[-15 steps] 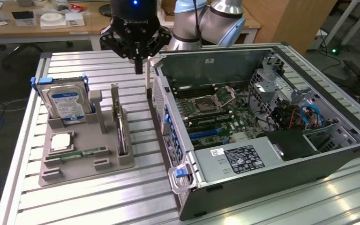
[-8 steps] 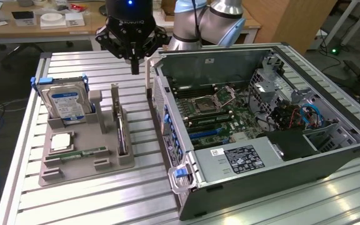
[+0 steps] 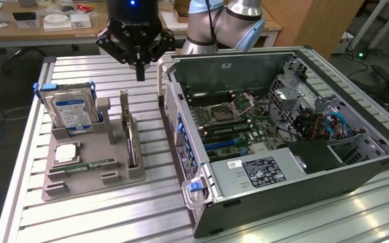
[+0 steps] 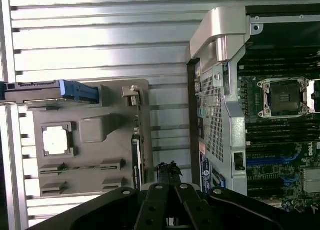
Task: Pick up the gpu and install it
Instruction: 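Reach for the gpu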
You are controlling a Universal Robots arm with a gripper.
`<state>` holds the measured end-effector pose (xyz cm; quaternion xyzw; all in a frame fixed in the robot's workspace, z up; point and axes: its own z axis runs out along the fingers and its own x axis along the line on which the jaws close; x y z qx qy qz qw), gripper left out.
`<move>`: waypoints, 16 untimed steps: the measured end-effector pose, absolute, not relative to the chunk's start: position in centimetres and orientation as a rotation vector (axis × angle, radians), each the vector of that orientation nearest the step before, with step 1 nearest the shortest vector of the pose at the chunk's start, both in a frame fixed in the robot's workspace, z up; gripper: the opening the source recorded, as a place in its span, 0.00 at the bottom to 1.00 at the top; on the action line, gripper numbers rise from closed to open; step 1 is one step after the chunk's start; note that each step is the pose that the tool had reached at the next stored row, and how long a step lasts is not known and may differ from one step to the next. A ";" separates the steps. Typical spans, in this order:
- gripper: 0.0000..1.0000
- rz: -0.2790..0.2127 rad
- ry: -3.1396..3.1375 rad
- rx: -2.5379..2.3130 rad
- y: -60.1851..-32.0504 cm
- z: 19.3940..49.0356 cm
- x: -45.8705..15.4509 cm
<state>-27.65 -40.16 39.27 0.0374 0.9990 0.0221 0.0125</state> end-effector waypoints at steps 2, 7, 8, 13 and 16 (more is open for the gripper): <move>0.10 0.069 3.114 0.117 -40.2 39.3 -28.0; 0.10 0.069 3.114 0.117 -40.2 39.3 -28.7; 0.10 0.069 3.114 0.117 -40.2 39.3 -28.9; 0.10 0.069 3.114 0.117 -40.2 39.3 -29.7; 0.10 0.069 3.114 0.117 -40.2 39.3 -30.1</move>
